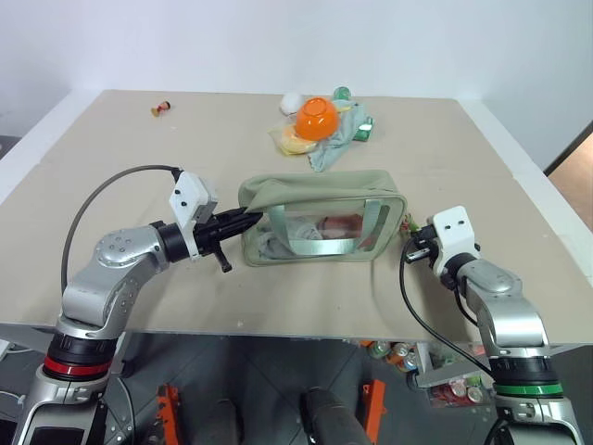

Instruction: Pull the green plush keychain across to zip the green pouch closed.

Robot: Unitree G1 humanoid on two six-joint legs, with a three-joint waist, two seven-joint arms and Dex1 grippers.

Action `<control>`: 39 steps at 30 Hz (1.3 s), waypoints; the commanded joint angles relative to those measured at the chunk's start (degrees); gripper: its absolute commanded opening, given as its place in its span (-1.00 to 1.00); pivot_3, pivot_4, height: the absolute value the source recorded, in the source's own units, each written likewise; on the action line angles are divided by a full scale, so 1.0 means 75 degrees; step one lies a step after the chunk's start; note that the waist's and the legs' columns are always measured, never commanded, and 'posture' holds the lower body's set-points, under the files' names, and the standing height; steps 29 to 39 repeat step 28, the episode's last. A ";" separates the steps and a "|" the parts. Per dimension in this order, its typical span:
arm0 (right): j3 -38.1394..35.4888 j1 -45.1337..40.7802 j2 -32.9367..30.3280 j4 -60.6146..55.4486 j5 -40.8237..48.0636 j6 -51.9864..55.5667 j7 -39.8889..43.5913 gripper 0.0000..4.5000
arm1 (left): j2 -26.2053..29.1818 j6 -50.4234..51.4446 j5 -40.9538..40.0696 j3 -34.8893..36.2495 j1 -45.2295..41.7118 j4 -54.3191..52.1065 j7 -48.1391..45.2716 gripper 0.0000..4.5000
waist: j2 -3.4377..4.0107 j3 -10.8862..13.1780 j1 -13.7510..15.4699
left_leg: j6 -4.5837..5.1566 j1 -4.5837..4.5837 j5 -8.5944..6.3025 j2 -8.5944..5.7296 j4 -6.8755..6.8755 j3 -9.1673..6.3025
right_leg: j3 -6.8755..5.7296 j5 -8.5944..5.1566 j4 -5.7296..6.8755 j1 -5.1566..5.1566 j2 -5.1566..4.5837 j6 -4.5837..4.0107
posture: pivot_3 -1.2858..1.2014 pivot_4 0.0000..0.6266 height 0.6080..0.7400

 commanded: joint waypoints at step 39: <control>-0.2068 0.2295 -0.0935 -0.3383 0.2760 0.0064 0.1716 1.00 | 0.0345 -0.1020 0.1265 0.1692 0.1995 0.0067 0.1644 0.98 | -0.0006 -0.0003 0.0035 | 0.0001 0.0003 -0.0001 -0.0011 -0.0003 -0.0009 | -0.0012 -0.0010 -0.0007 0.0011 -0.0017 0.0001 | 0.03 -0.52 0.96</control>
